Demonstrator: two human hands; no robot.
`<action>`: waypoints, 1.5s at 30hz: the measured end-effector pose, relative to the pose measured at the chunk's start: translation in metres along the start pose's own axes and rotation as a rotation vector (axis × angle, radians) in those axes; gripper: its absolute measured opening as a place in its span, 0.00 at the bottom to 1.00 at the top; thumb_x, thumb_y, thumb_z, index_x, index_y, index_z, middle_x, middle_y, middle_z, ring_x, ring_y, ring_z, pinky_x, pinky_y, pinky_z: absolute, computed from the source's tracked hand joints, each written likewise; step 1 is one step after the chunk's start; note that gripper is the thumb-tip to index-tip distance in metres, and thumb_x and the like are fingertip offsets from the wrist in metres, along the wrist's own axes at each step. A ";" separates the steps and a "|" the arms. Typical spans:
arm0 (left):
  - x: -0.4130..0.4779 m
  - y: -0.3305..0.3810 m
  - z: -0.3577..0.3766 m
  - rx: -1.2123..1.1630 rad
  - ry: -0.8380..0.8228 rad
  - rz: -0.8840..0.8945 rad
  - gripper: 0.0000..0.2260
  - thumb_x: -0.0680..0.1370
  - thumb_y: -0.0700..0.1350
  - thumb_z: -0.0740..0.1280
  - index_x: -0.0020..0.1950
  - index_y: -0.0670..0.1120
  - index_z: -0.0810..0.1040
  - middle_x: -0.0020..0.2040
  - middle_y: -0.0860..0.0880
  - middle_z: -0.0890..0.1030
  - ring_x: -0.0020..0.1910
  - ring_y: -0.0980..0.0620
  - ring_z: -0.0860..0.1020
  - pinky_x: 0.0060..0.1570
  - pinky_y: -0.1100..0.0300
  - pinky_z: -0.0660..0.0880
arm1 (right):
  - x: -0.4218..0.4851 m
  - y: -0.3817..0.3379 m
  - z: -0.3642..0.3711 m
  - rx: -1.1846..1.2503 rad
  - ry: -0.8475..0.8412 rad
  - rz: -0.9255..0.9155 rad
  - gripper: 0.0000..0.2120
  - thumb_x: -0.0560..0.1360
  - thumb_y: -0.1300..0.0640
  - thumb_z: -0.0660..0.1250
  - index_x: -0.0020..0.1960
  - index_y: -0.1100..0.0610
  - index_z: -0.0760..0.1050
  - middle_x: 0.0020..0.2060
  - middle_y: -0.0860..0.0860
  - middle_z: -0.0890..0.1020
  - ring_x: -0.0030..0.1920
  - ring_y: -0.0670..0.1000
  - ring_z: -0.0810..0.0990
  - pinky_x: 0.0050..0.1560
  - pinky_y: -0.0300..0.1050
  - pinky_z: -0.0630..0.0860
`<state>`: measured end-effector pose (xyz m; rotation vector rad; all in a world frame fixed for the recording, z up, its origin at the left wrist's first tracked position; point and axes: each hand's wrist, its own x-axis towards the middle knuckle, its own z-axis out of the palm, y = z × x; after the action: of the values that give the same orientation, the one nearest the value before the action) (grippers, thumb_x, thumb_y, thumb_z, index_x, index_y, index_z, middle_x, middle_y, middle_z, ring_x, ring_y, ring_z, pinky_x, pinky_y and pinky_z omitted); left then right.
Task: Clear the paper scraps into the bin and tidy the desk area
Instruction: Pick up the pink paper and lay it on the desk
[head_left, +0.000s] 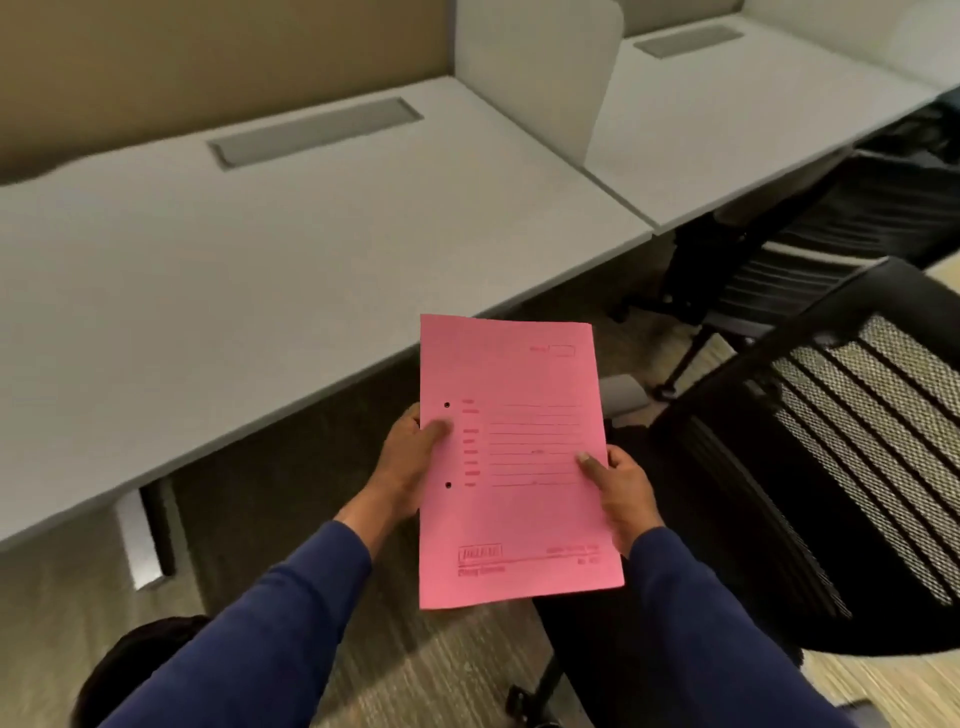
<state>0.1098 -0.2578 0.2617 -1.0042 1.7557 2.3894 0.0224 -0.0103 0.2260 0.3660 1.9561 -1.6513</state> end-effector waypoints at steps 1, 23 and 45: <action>-0.008 0.006 -0.019 -0.021 -0.013 -0.018 0.13 0.81 0.44 0.65 0.65 0.46 0.74 0.56 0.40 0.84 0.52 0.37 0.84 0.53 0.37 0.81 | -0.008 -0.007 0.019 -0.004 -0.014 -0.010 0.11 0.77 0.54 0.71 0.58 0.54 0.78 0.50 0.57 0.86 0.50 0.62 0.86 0.53 0.64 0.82; -0.089 0.104 -0.336 0.153 0.533 0.139 0.09 0.81 0.50 0.66 0.59 0.49 0.74 0.51 0.48 0.84 0.44 0.47 0.85 0.44 0.49 0.84 | -0.101 -0.113 0.375 -0.175 -0.236 -0.185 0.05 0.80 0.53 0.67 0.54 0.51 0.75 0.49 0.56 0.85 0.47 0.58 0.86 0.50 0.59 0.84; 0.058 0.189 -0.386 0.146 0.904 0.045 0.15 0.80 0.53 0.66 0.62 0.48 0.72 0.54 0.48 0.81 0.46 0.47 0.81 0.39 0.56 0.77 | 0.052 -0.229 0.517 -0.474 -0.389 -0.276 0.12 0.79 0.50 0.65 0.59 0.55 0.75 0.53 0.53 0.83 0.51 0.57 0.82 0.57 0.57 0.80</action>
<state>0.1806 -0.6808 0.3304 -2.2604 2.1038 1.8770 -0.0222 -0.5659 0.3346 -0.3918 2.0649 -1.2288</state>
